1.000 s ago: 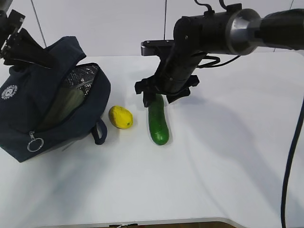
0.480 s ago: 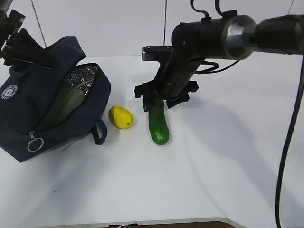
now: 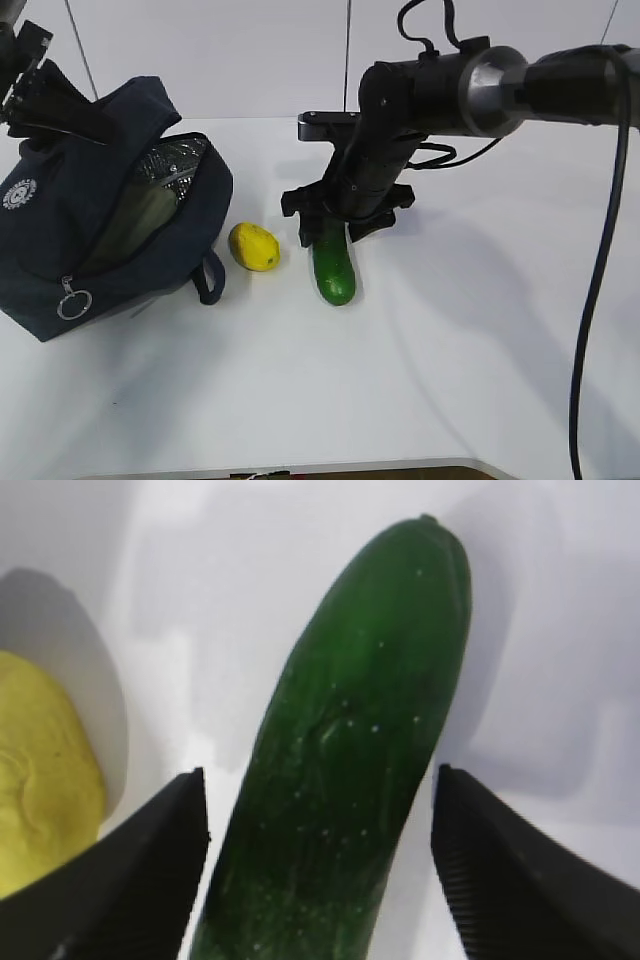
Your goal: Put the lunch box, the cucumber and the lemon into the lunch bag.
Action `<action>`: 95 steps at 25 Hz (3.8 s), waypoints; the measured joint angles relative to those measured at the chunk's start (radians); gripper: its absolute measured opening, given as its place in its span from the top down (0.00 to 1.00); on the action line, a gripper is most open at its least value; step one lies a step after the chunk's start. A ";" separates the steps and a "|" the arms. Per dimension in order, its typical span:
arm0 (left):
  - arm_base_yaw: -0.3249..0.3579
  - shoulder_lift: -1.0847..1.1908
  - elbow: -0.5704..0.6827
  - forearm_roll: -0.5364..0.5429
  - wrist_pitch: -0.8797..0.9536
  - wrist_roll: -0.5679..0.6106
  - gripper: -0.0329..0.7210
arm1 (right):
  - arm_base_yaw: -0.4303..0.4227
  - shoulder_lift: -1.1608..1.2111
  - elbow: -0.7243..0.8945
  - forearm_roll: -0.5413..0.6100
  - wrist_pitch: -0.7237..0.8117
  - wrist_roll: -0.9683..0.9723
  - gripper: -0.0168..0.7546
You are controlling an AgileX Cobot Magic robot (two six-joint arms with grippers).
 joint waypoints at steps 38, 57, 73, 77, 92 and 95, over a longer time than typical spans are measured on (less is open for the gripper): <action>0.000 0.000 0.000 -0.036 0.000 0.000 0.97 | 0.000 0.009 -0.338 0.528 0.344 -0.131 0.54; 0.000 0.003 0.000 -0.067 -0.003 0.000 0.97 | 0.056 0.139 -0.339 0.942 0.004 -0.333 0.53; 0.002 0.003 0.000 -0.066 -0.028 0.000 0.97 | 0.060 0.144 -0.339 0.950 -0.004 -0.338 0.30; 0.020 0.003 0.000 -0.064 -0.028 0.000 0.97 | 0.060 0.144 -0.339 0.972 0.048 -0.341 0.30; 0.061 0.003 0.000 -0.056 -0.021 0.000 0.97 | 0.054 0.144 -0.339 1.143 0.273 -0.525 0.30; 0.084 0.003 0.000 -0.052 -0.008 0.000 0.97 | 0.053 0.144 -0.339 1.159 0.312 -0.576 0.30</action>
